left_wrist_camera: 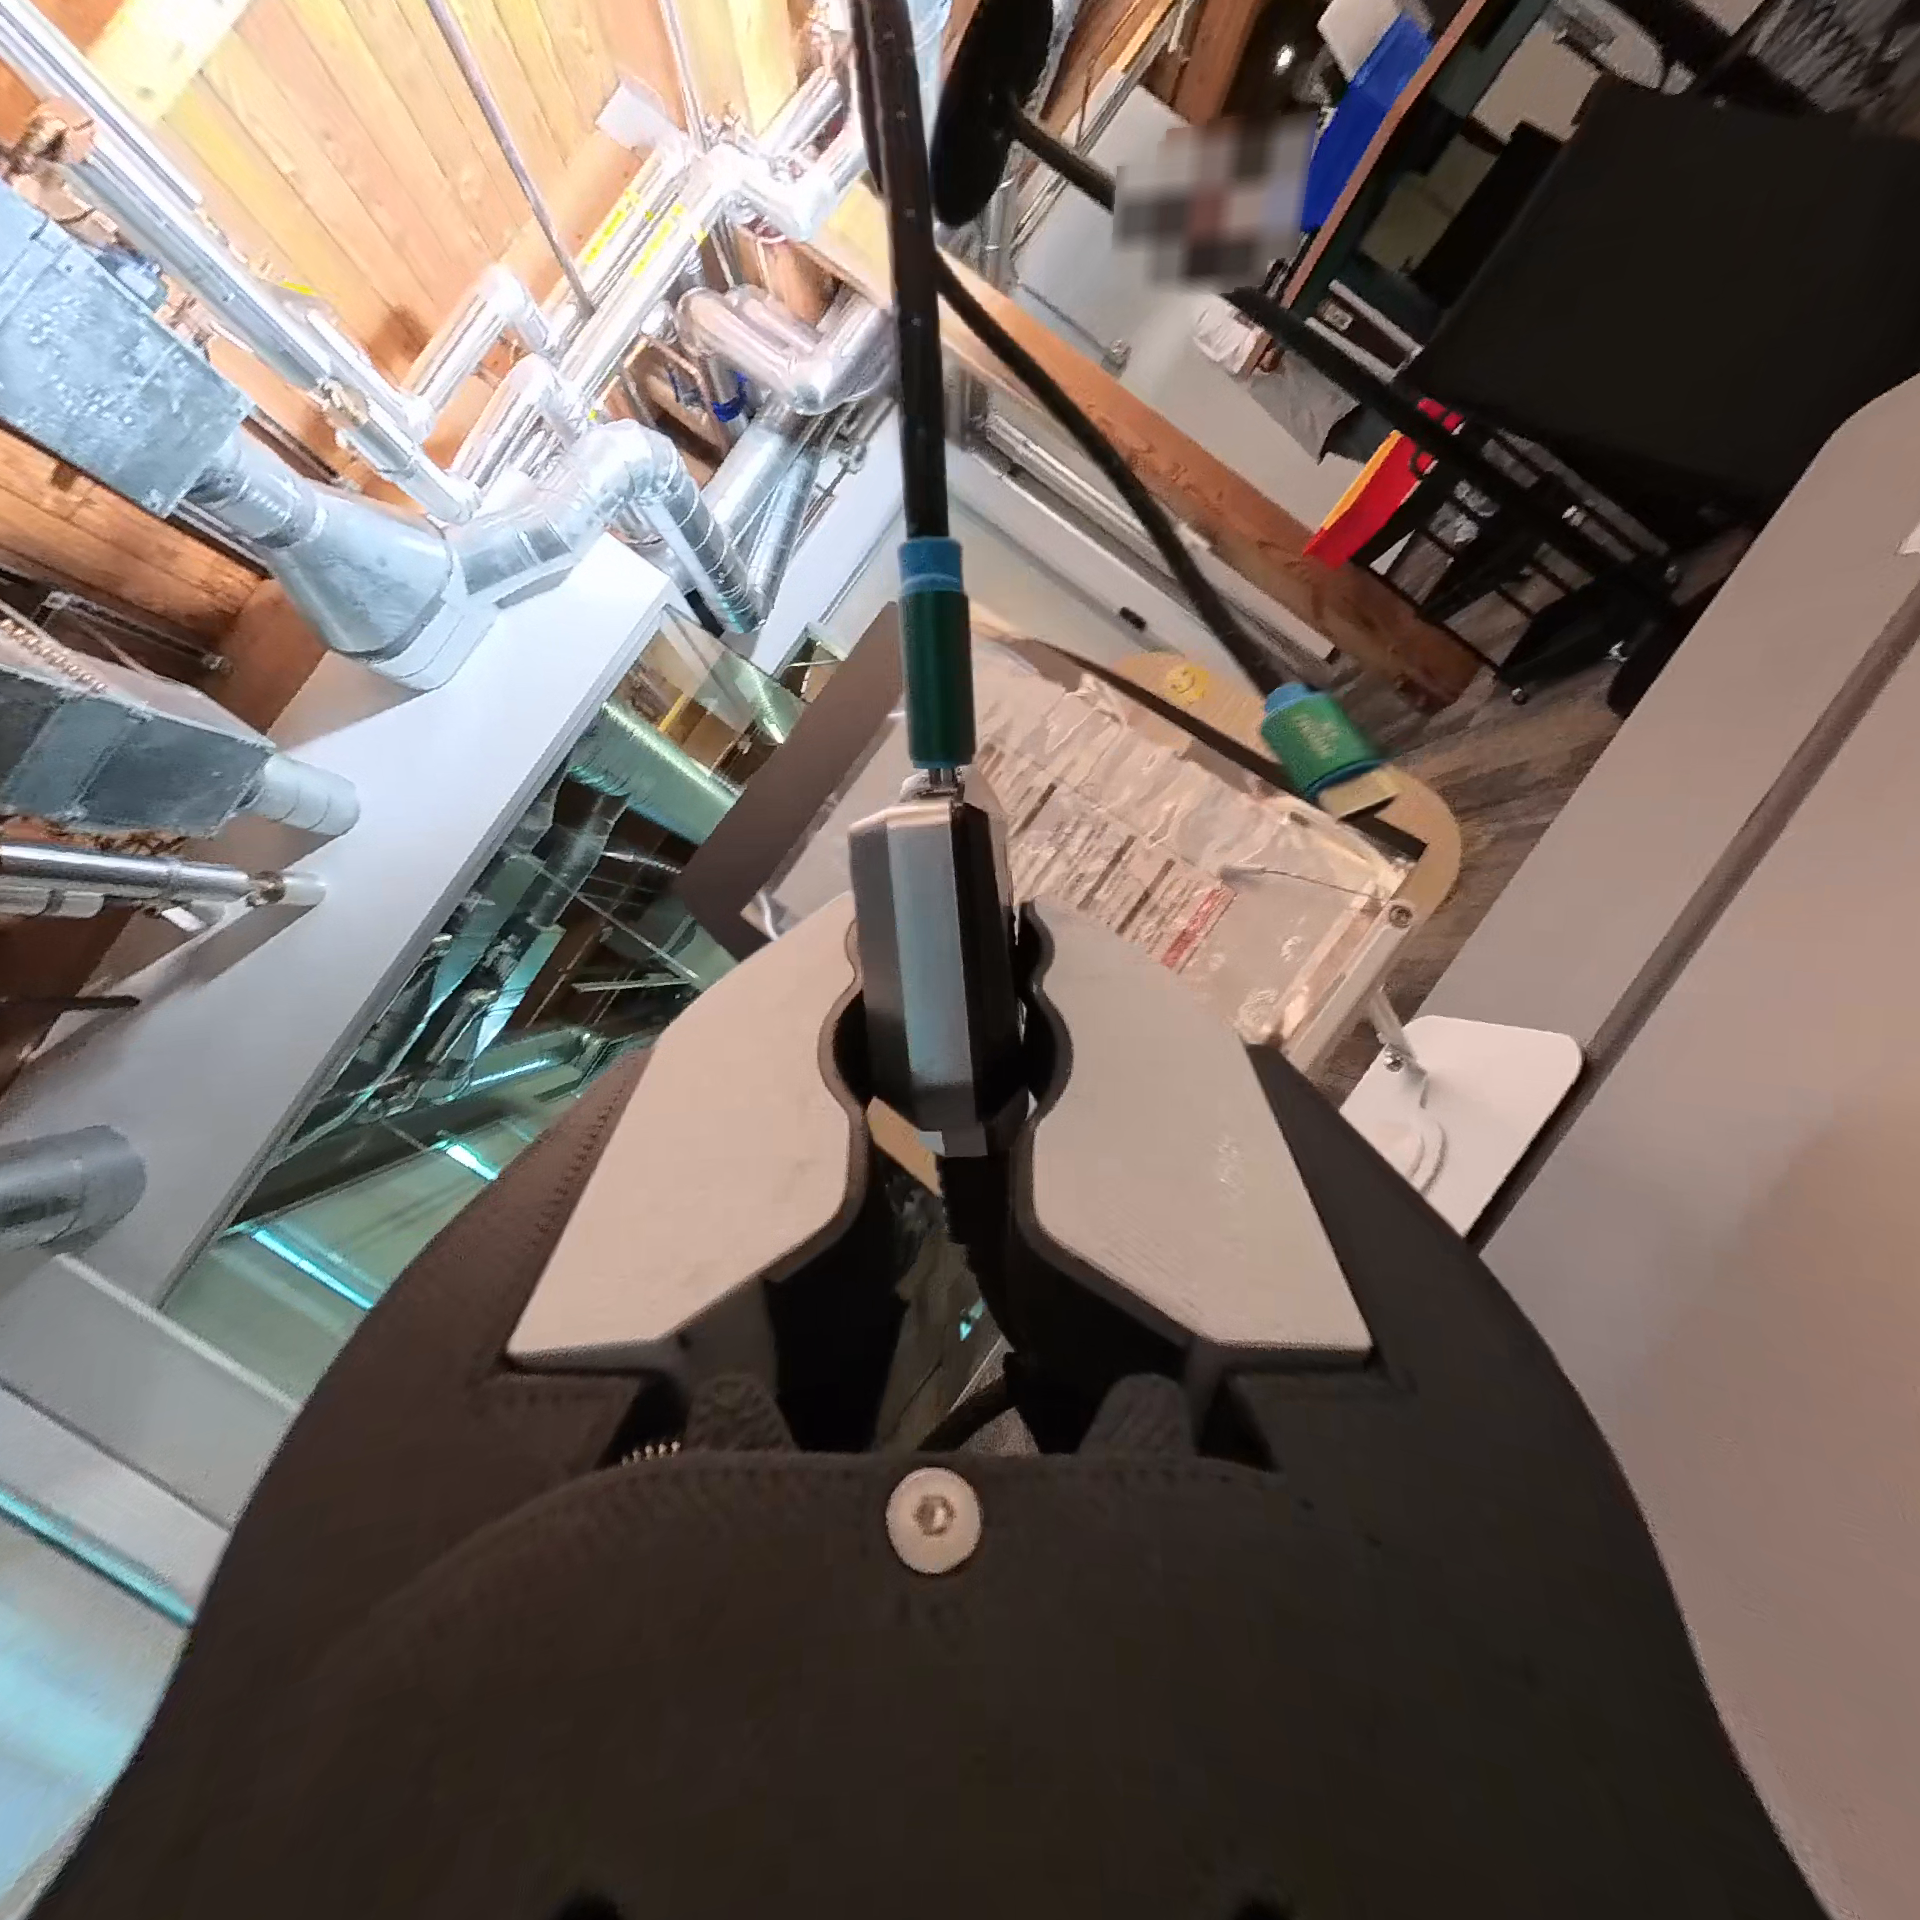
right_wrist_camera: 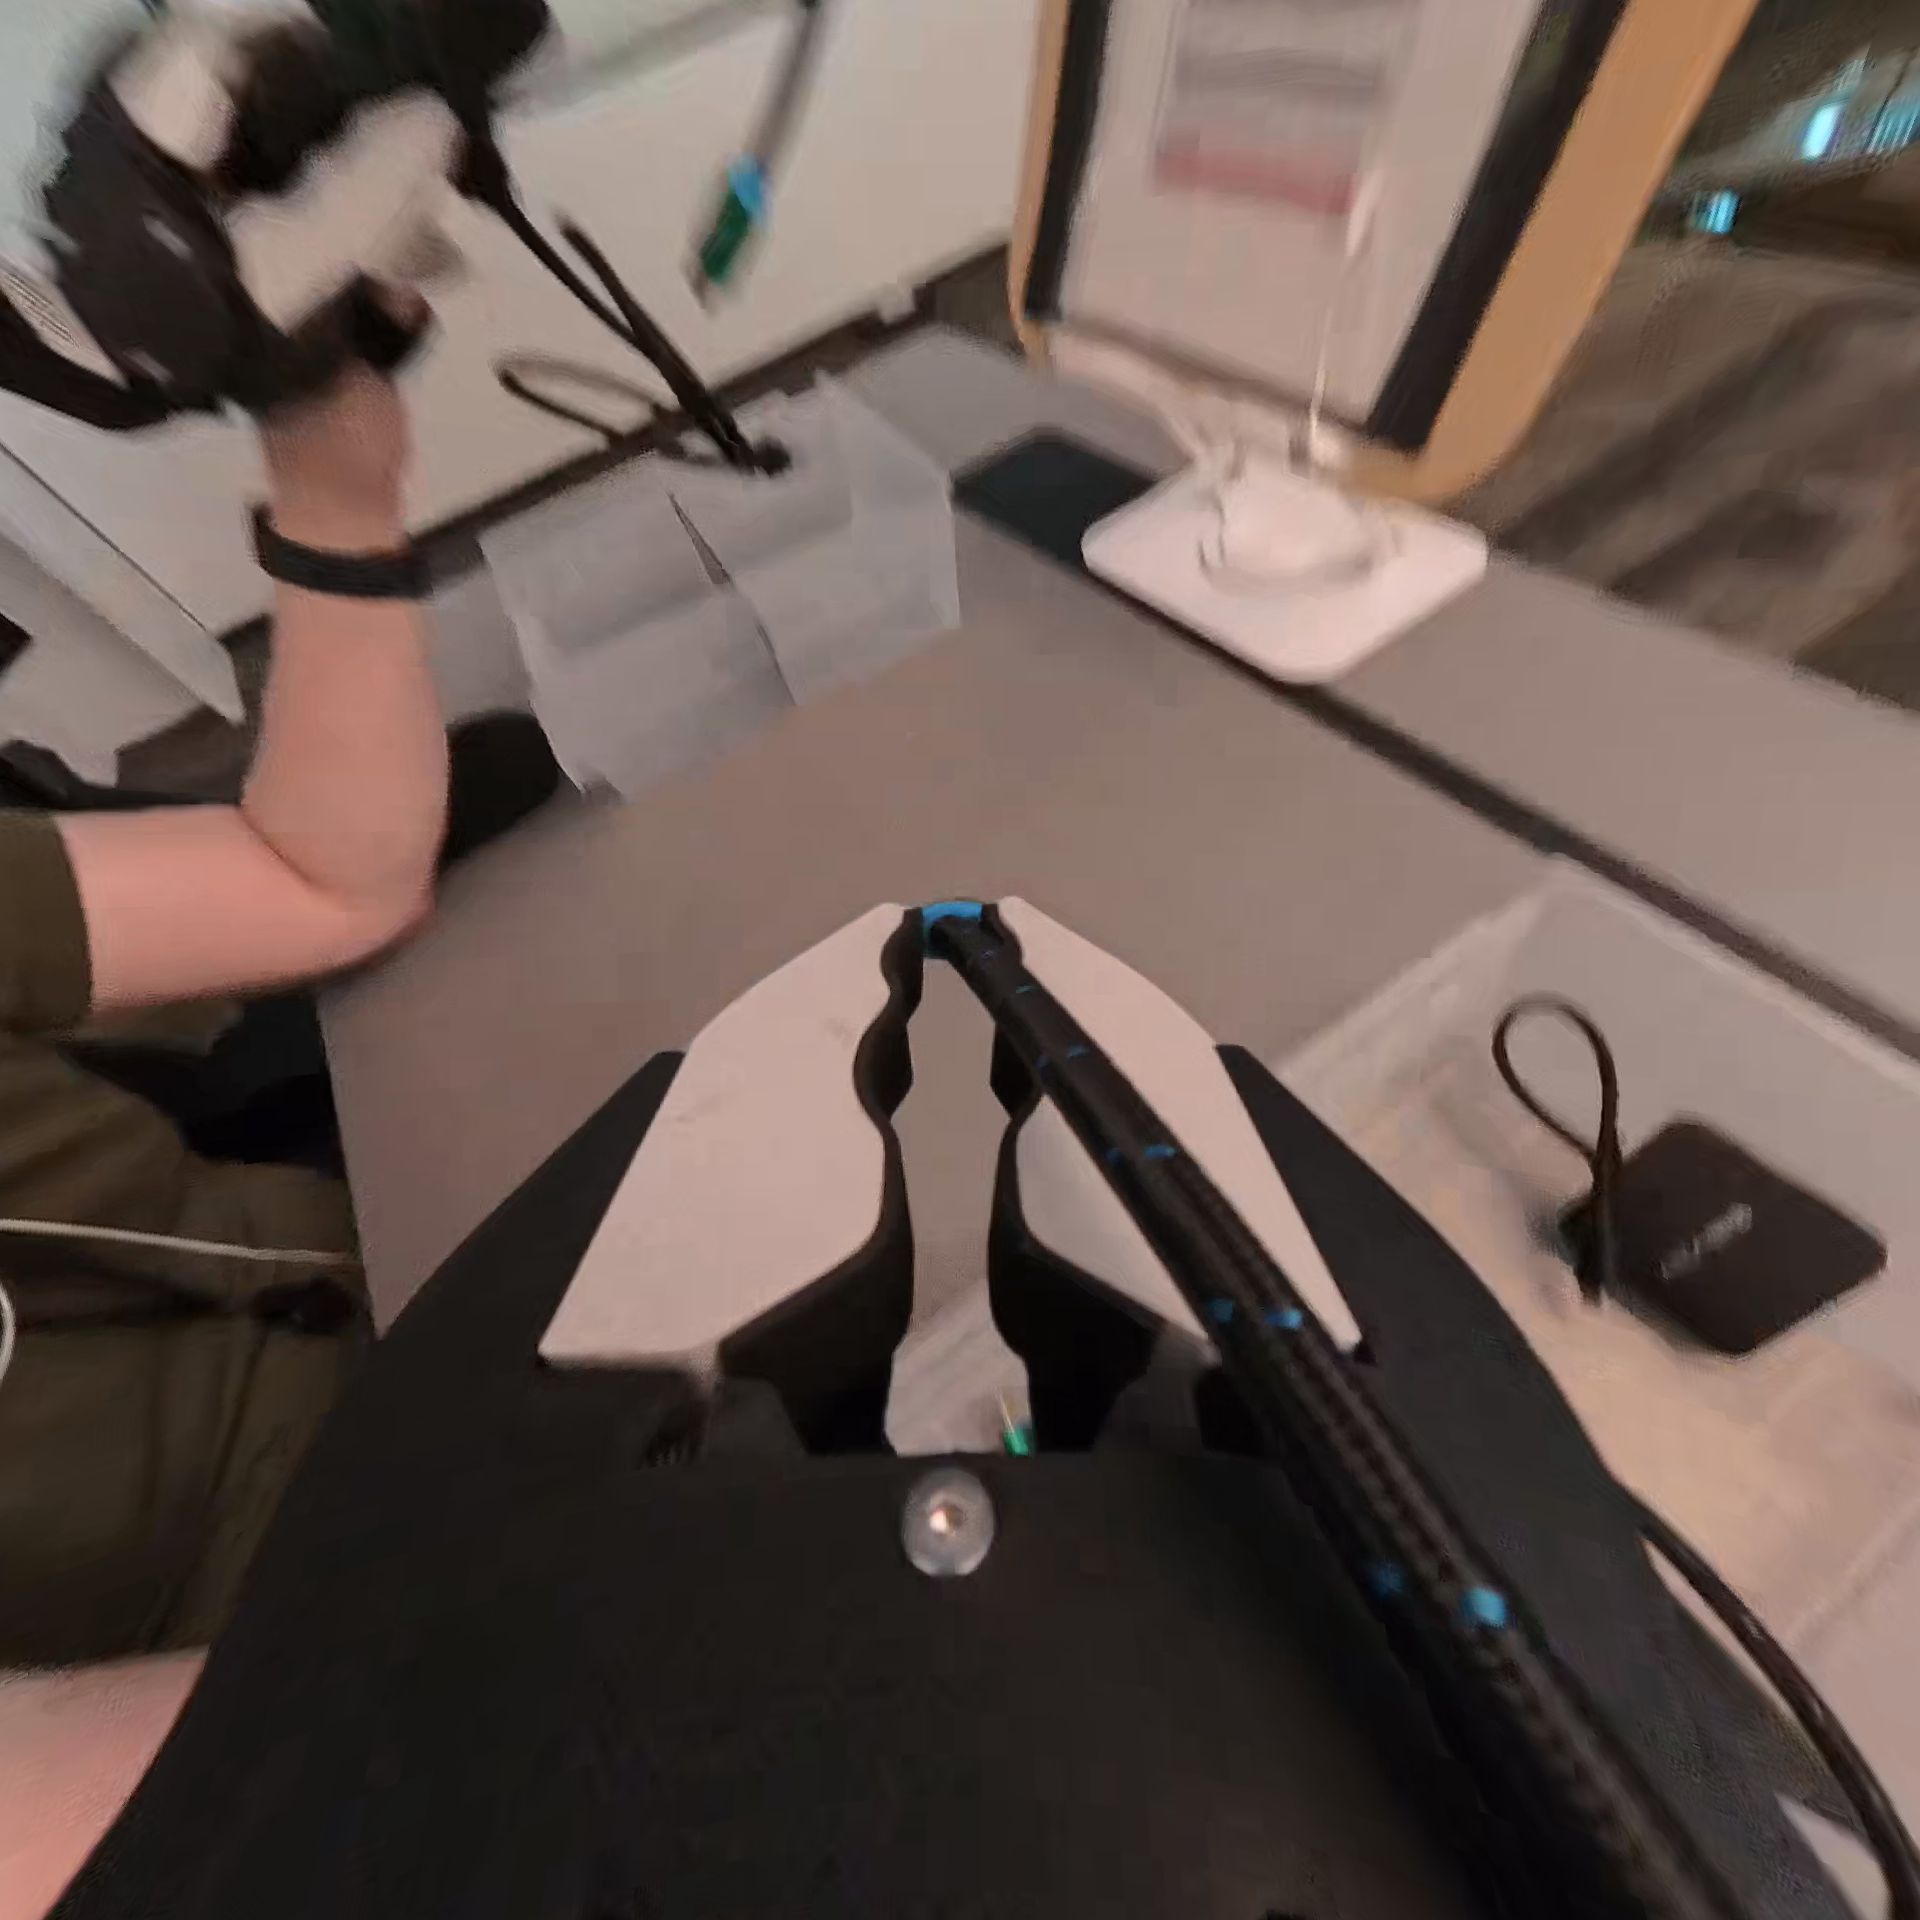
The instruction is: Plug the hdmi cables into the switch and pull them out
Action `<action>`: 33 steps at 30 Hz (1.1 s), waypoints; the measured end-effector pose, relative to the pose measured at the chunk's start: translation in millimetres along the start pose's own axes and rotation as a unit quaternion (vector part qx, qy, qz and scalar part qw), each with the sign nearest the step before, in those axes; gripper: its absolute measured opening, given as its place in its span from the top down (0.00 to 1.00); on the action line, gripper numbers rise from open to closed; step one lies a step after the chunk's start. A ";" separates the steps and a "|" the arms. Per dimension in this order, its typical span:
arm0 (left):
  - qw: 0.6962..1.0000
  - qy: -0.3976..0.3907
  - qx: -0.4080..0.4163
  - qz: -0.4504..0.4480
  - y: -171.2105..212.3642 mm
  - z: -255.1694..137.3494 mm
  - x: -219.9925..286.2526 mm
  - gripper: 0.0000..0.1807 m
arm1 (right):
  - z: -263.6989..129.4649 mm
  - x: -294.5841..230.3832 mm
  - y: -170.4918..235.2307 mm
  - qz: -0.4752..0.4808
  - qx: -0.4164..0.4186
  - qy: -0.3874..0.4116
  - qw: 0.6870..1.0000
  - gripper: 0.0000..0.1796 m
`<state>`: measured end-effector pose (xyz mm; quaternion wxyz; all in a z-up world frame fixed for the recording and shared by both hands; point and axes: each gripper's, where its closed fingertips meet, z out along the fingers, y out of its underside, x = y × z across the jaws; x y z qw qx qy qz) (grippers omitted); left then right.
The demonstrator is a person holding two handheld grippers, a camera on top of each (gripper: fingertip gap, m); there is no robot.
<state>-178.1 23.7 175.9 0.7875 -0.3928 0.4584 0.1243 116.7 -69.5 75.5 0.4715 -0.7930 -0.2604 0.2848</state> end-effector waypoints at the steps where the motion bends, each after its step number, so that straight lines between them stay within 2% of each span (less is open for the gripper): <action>1: 1.000 0.005 -0.001 0.005 -1.8 1.6 3.9 0.88 | 1.3 11.0 13.8 0.014 -0.021 0.004 1.000 0.94; 6: 0.999 0.020 -0.003 0.032 -6.4 9.0 19.8 0.88 | 7.0 55.0 70.7 0.139 -0.093 0.018 0.986 0.94; 8: 0.999 0.025 -0.005 0.038 -6.8 10.6 23.7 0.88 | 9.7 56.3 86.3 0.176 -0.105 -0.019 0.979 0.94; 10: 0.999 0.028 -0.006 0.040 -7.0 11.6 26.1 0.88 | 6.9 70.9 99.6 0.205 -0.112 0.001 0.972 0.94; 13: 0.999 0.030 -0.005 0.040 -8.1 12.1 27.7 0.88 | 1.5 91.7 143.1 0.244 -0.199 0.061 0.947 0.94; 17: 0.999 0.033 -0.002 0.043 -10.5 12.7 30.4 0.88 | 11.2 98.3 166.5 0.275 -0.246 0.046 0.928 0.94; 19: 0.998 0.035 -0.002 0.045 -11.7 12.8 32.2 0.88 | 11.6 95.0 158.4 0.288 -0.222 0.027 0.931 0.90; 21: 0.998 0.036 0.000 0.046 -13.0 12.8 33.1 0.88 | 1.0 96.9 149.9 0.273 -0.206 0.053 0.938 0.83; 27: 0.998 0.039 0.005 0.046 -16.0 12.4 34.8 0.88 | -60.8 86.8 105.1 0.202 -0.152 0.203 0.946 0.84; 30: 0.998 0.043 0.012 0.048 -18.5 12.4 37.8 0.88 | -75.2 77.1 53.4 0.057 -0.087 0.271 0.957 0.83; 33: 0.997 0.051 0.022 0.055 -24.2 13.1 45.3 0.88 | -63.1 39.3 -30.6 -0.166 0.062 0.272 0.946 0.81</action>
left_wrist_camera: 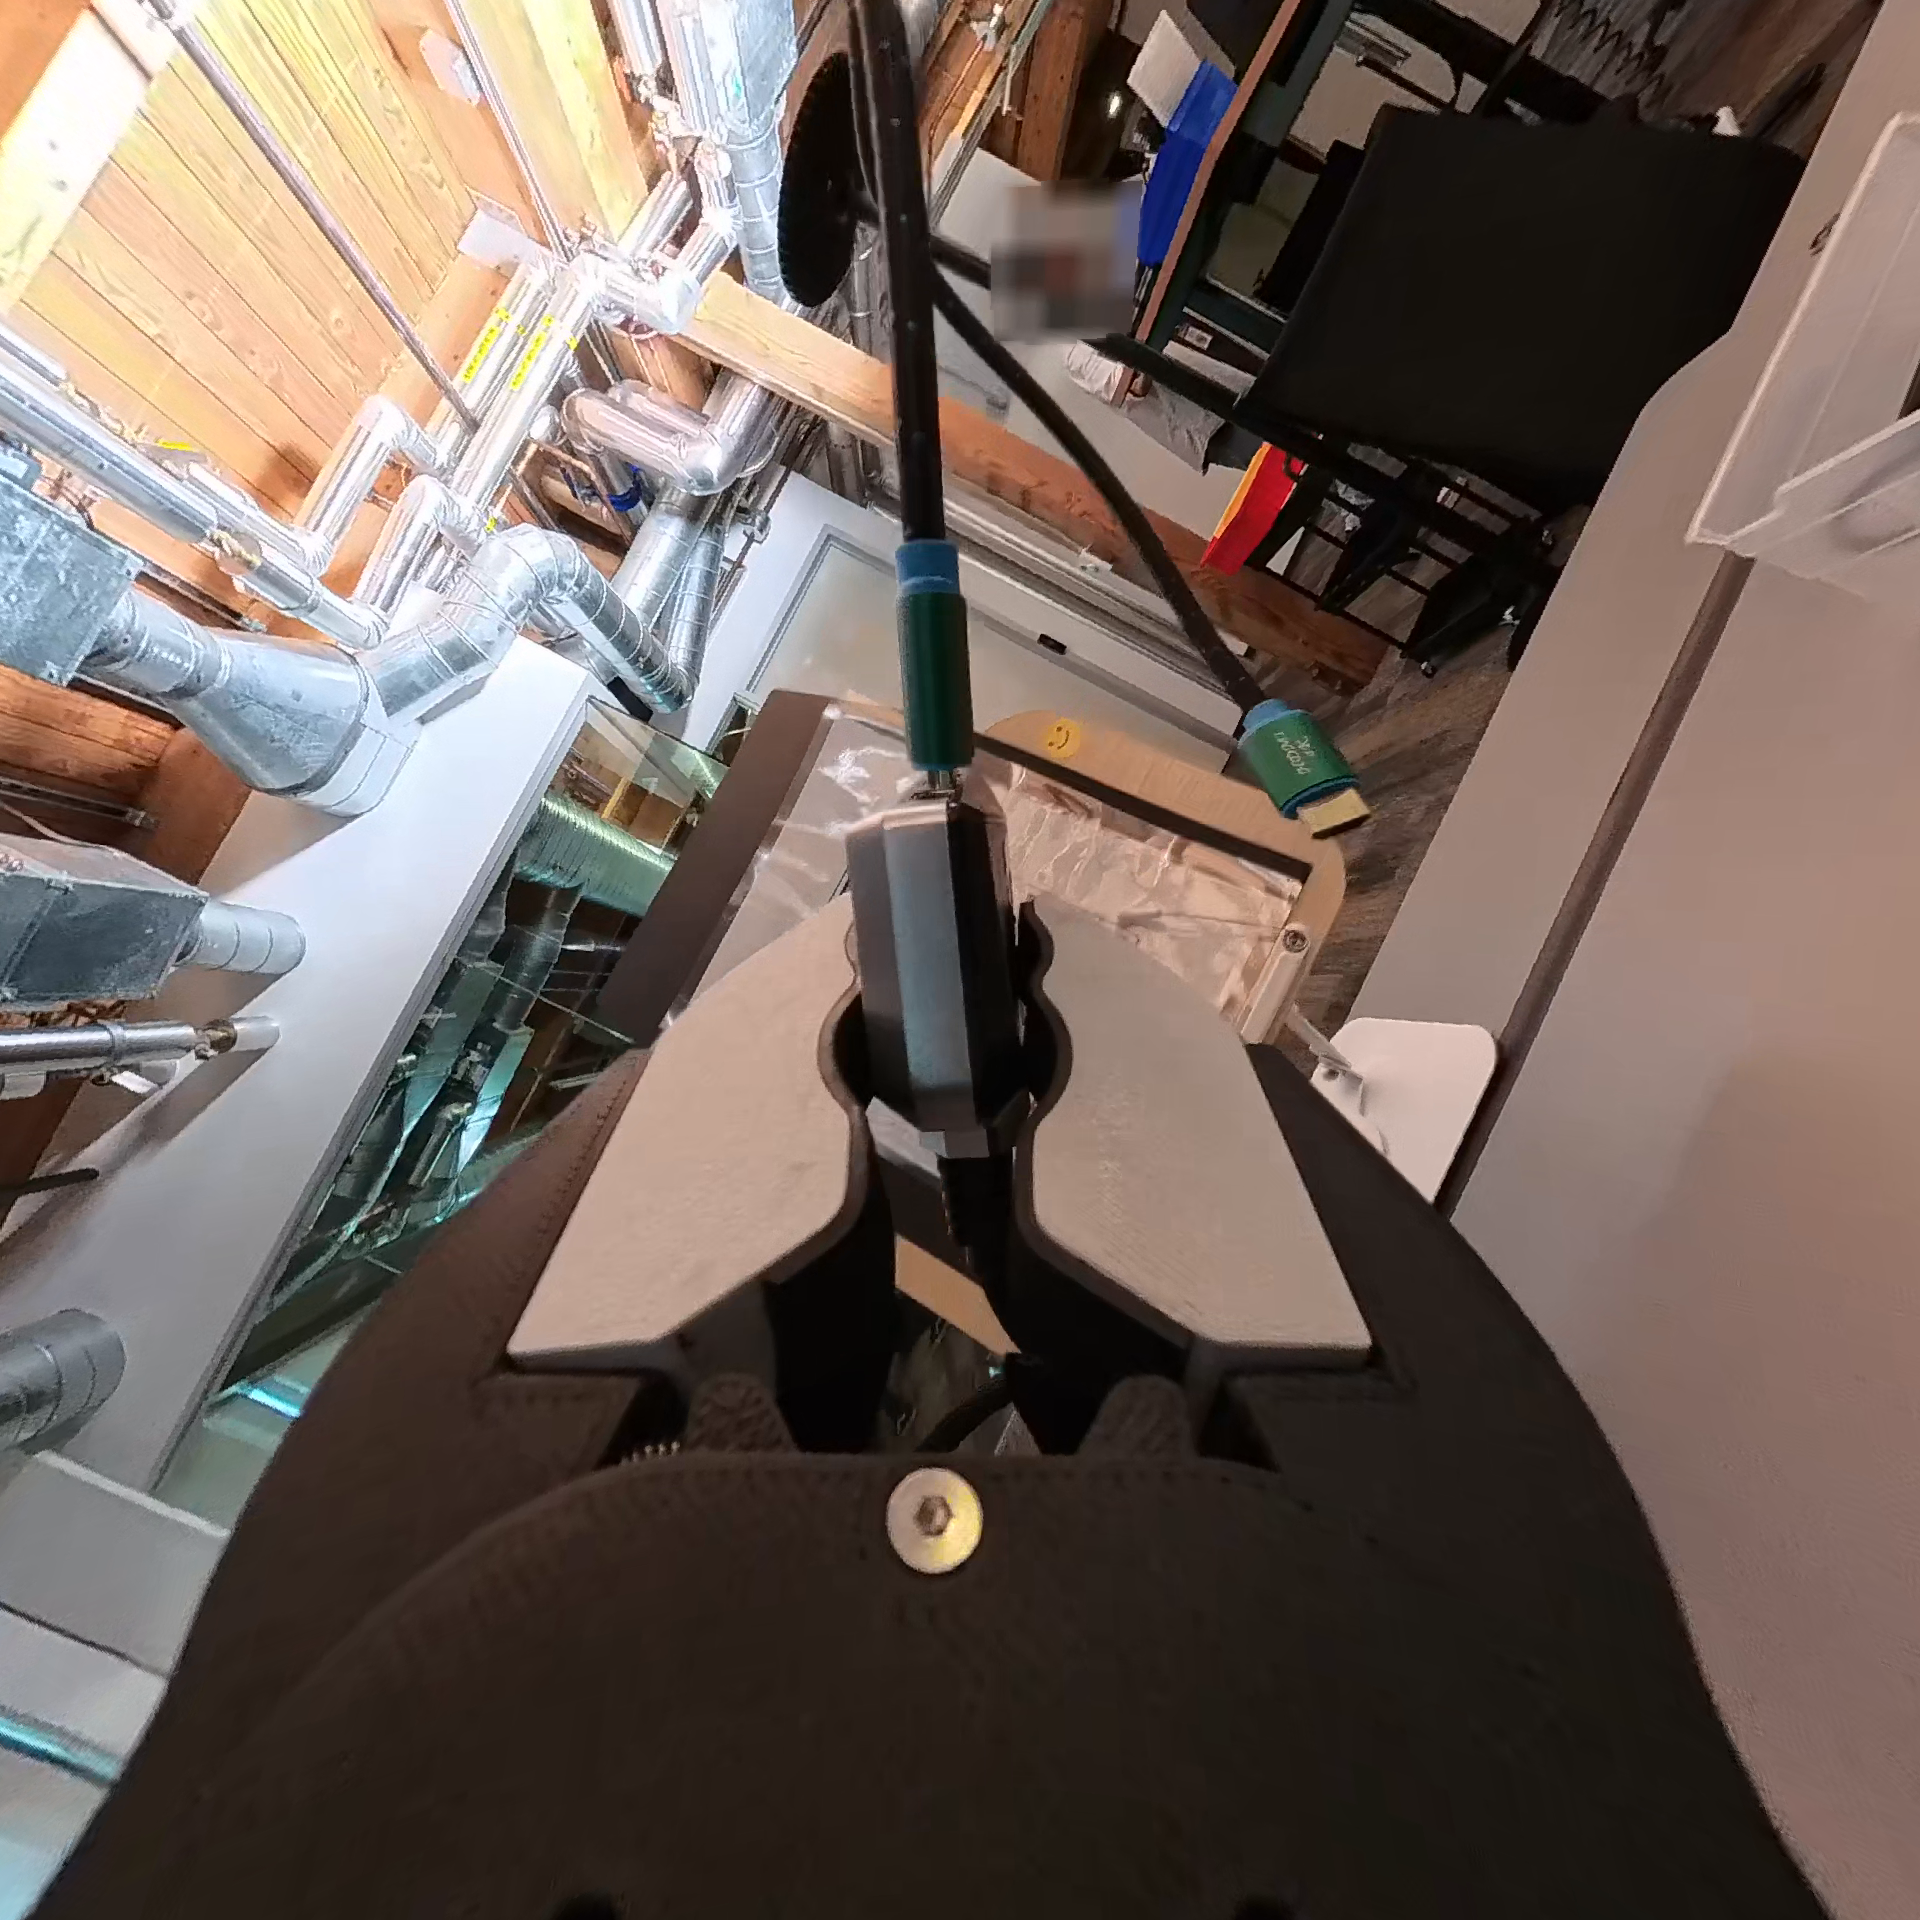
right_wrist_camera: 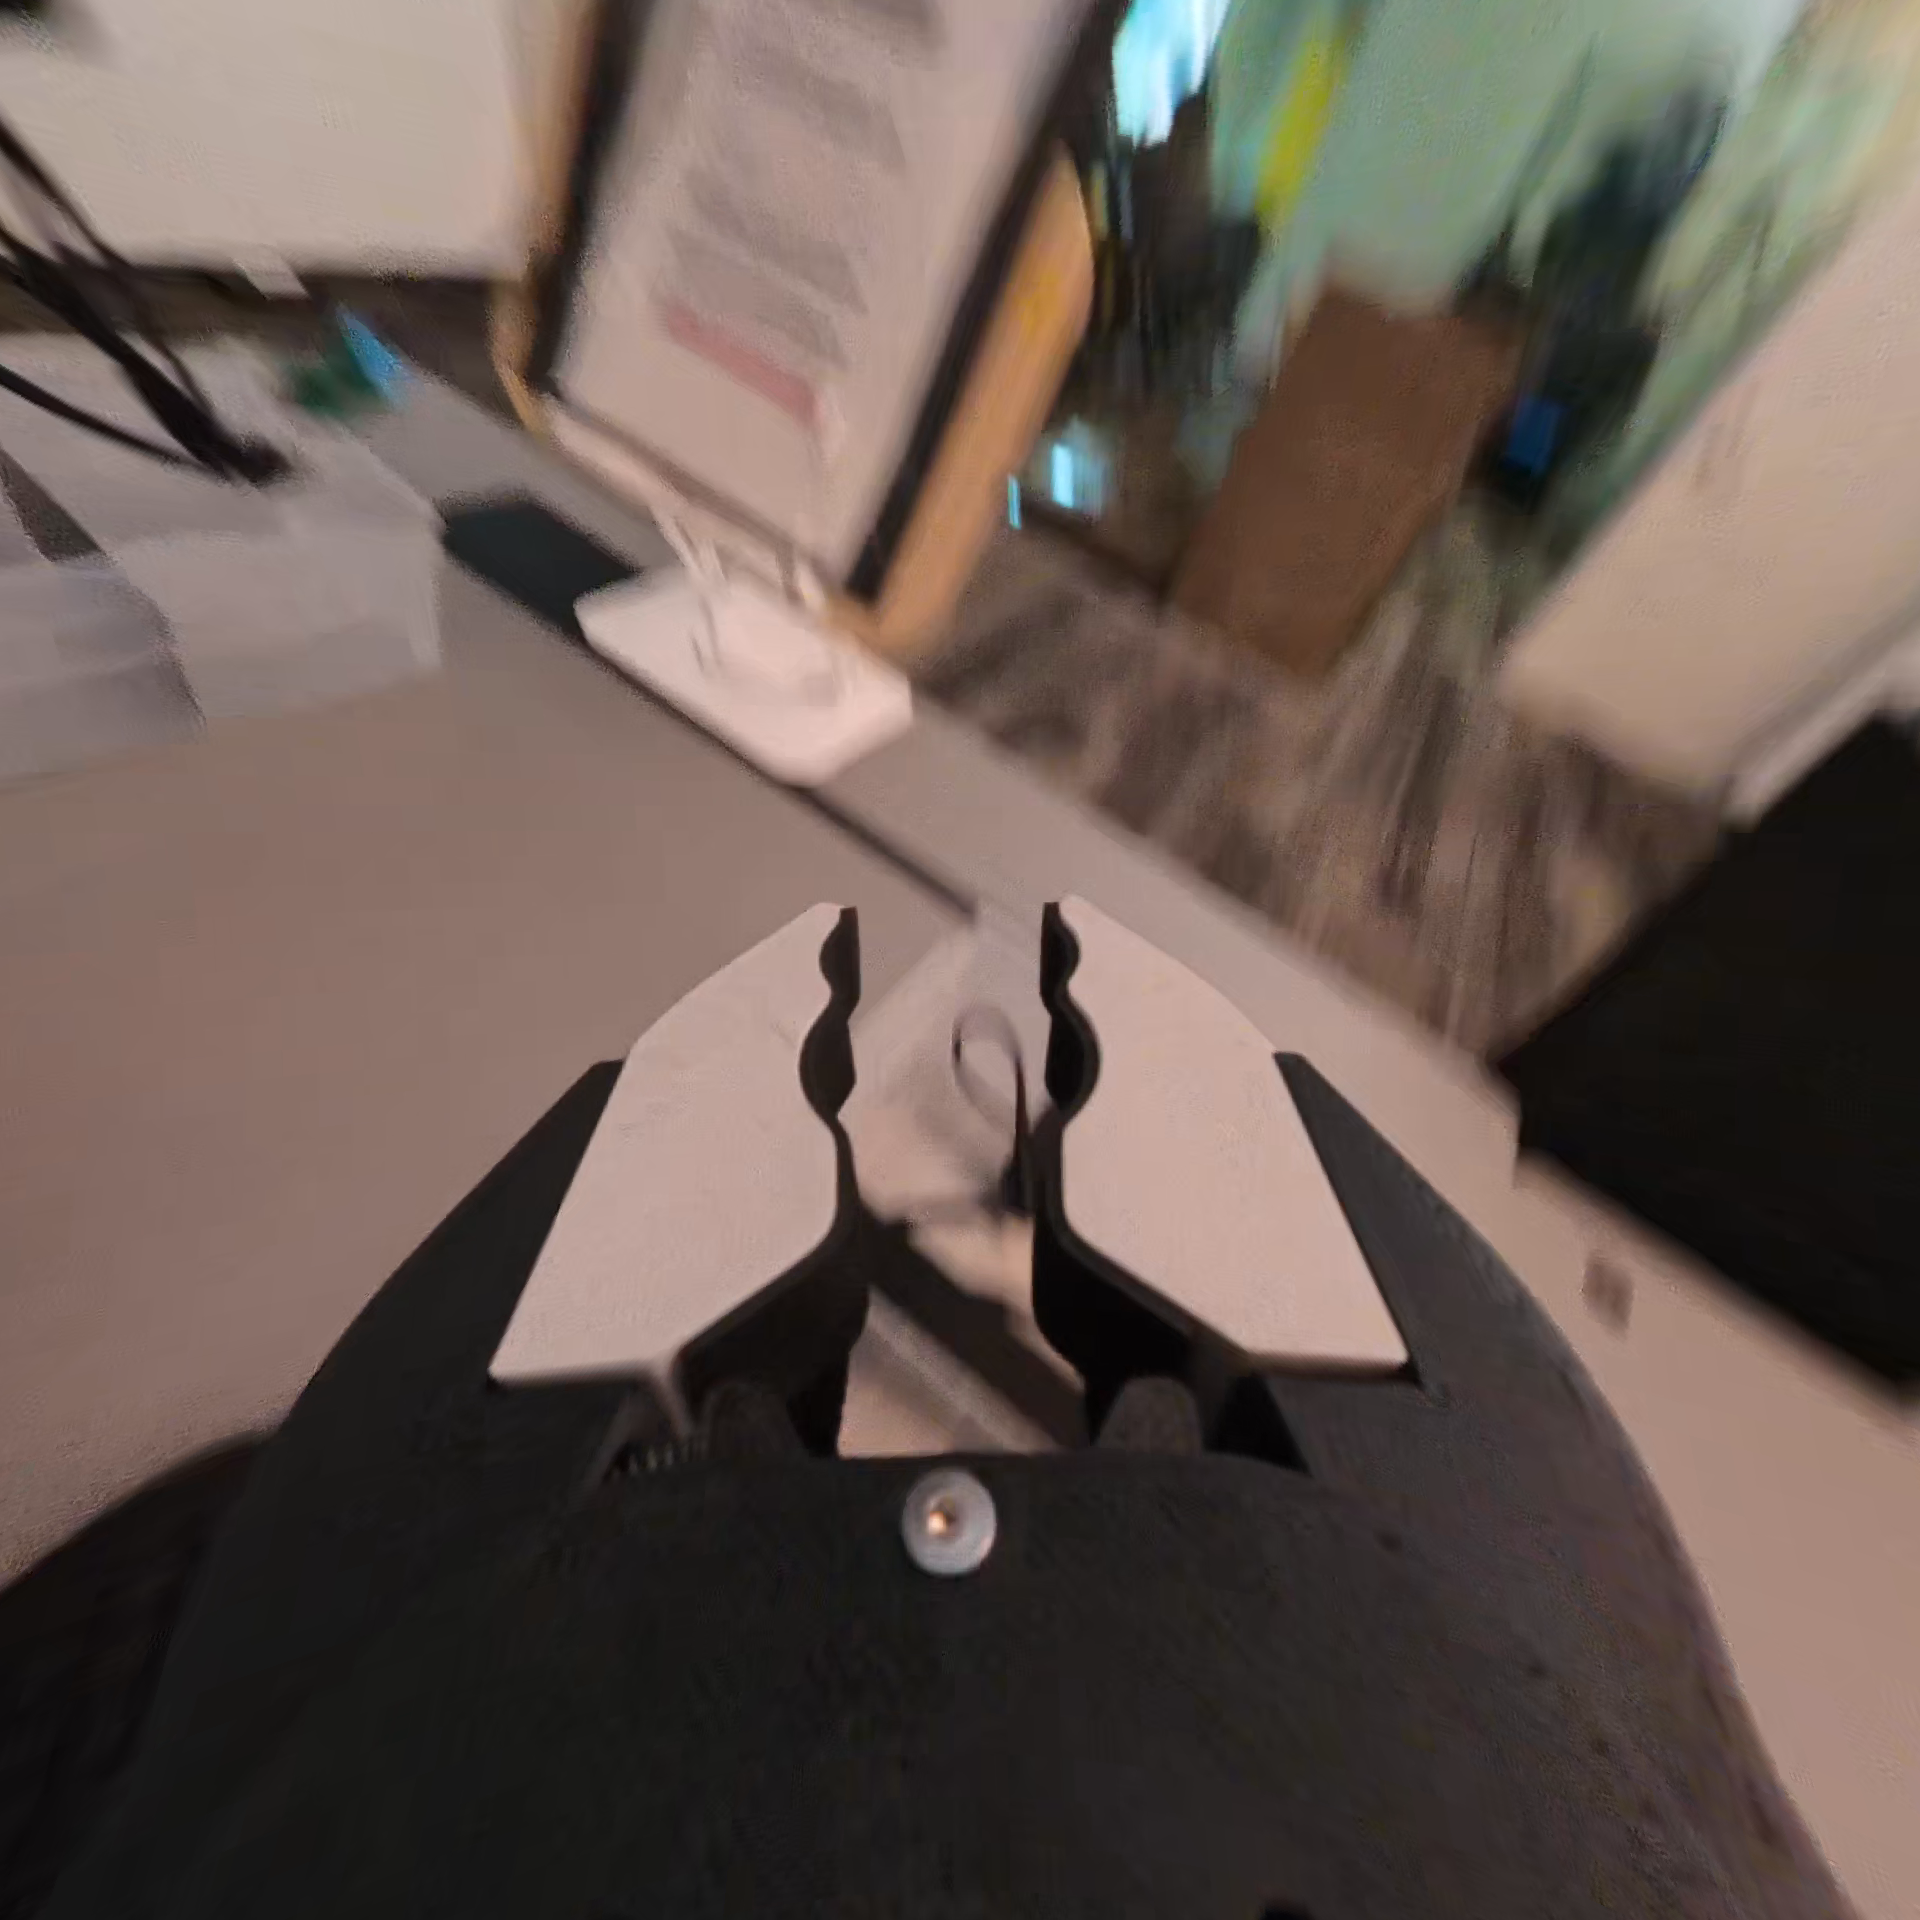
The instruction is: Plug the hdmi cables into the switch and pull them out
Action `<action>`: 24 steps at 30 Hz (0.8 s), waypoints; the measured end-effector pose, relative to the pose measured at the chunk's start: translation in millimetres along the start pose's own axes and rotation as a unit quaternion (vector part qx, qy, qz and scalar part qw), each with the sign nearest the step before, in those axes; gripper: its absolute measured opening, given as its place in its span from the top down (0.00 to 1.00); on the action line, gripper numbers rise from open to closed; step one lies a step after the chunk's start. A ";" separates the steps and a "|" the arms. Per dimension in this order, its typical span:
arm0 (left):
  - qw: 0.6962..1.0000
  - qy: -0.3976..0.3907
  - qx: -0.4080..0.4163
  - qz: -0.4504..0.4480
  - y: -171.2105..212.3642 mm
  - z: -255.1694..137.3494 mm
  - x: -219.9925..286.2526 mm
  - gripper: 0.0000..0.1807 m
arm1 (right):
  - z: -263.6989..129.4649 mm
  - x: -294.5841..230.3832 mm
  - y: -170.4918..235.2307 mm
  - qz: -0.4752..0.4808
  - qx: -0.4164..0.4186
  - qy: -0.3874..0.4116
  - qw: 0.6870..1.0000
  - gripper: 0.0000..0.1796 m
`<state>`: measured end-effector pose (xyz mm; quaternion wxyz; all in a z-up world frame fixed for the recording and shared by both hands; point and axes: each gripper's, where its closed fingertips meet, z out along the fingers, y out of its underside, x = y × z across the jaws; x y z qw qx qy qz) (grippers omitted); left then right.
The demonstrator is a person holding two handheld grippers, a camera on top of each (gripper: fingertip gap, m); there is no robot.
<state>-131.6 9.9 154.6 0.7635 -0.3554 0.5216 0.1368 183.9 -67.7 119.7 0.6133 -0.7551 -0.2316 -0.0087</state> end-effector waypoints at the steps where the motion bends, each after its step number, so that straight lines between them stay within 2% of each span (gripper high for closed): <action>1: 1.000 0.003 0.003 0.002 -2.5 1.0 2.8 0.88 | 0.8 -18.0 -27.2 -0.038 0.065 -0.022 0.997 0.81; 4: 1.000 0.013 0.010 0.013 -9.7 4.1 12.2 0.88 | 1.3 -101.9 -76.7 -0.078 0.165 -0.193 0.964 0.83; 7: 0.999 0.023 0.015 0.026 -15.7 7.4 22.4 0.88 | 18.4 -157.6 -94.8 -0.065 0.163 -0.285 0.942 0.86; 12: 0.998 0.038 0.023 0.047 -24.1 11.6 37.4 0.88 | 73.6 -186.1 -104.9 -0.020 0.163 -0.264 0.951 0.85; 14: 0.997 0.044 0.030 0.052 -28.5 12.3 42.9 0.88 | 83.7 -195.5 -109.8 0.007 0.183 -0.274 0.944 0.77; 16: 0.996 0.051 0.035 0.057 -32.7 12.9 47.7 0.88 | 90.6 -203.3 -110.3 0.022 0.186 -0.284 0.940 0.74; 19: 0.995 0.062 0.045 0.065 -38.5 13.6 56.0 0.88 | 94.7 -211.2 -110.8 0.027 0.196 -0.296 0.934 0.78; 21: 0.994 0.067 0.047 0.072 -40.1 14.3 60.4 0.88 | 93.5 -211.1 -112.7 0.026 0.208 -0.297 0.932 0.85; 24: 0.993 0.072 0.048 0.078 -40.8 15.0 64.2 0.88 | 90.9 -207.1 -113.4 0.029 0.212 -0.298 0.930 0.88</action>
